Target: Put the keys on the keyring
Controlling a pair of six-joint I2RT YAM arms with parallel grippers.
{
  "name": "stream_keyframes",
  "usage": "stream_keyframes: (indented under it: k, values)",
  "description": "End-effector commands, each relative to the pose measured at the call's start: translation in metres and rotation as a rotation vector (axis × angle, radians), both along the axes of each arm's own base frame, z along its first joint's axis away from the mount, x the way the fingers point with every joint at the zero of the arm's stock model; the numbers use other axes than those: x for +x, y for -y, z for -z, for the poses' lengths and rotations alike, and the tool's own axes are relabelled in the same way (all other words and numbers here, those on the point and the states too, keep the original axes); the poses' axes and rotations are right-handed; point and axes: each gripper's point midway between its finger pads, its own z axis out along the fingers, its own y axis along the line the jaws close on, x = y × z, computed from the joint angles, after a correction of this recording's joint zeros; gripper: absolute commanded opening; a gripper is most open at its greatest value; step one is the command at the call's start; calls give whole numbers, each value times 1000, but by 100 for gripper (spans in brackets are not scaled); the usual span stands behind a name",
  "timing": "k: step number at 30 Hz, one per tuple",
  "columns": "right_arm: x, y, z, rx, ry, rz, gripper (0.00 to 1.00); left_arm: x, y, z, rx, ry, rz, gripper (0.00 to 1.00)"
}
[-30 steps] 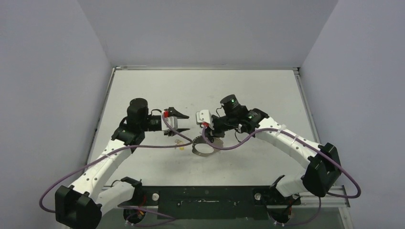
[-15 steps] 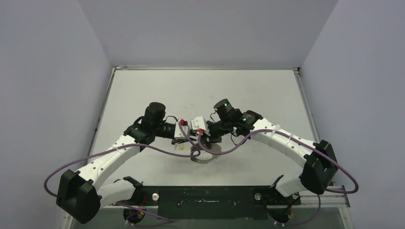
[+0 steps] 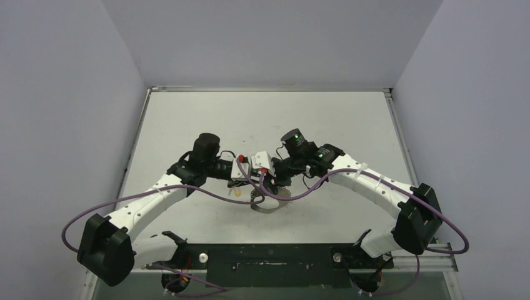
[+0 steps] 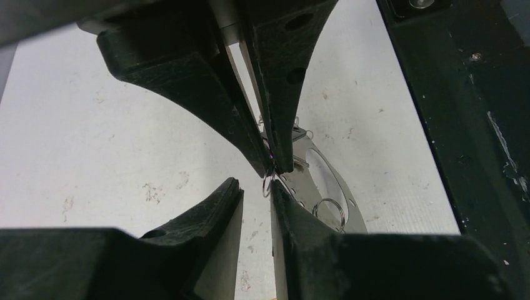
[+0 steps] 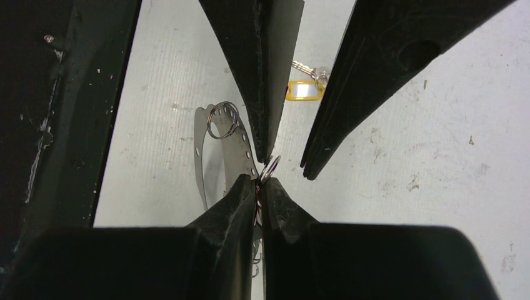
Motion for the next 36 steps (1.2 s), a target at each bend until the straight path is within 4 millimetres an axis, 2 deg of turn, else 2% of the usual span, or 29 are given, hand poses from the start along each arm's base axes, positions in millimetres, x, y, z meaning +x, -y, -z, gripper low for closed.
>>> stream_keyframes:
  k: [1,6,10,22,24,29,34,36]
  values:
    - [1,-15,-25,91,56,-34,0,-2,7,-2,-14,11,17,24]
    - [1,-15,-23,88,56,-33,0,-4,3,0,-3,17,7,24]
    - [2,-15,-24,89,59,-30,0,-7,3,4,-1,0,16,21]
    - [3,-16,-25,99,62,-27,0,-5,11,13,-8,-13,27,20]
    - [3,-17,-25,102,61,-26,0,-4,12,15,-6,-14,29,17]
    - [3,-17,-23,97,56,-26,0,-2,12,18,4,-15,18,0]
    - [5,-16,-23,97,61,-19,0,1,6,26,51,-11,-8,0]
    - [5,-17,-24,99,62,-20,0,1,5,29,65,-7,-15,10]
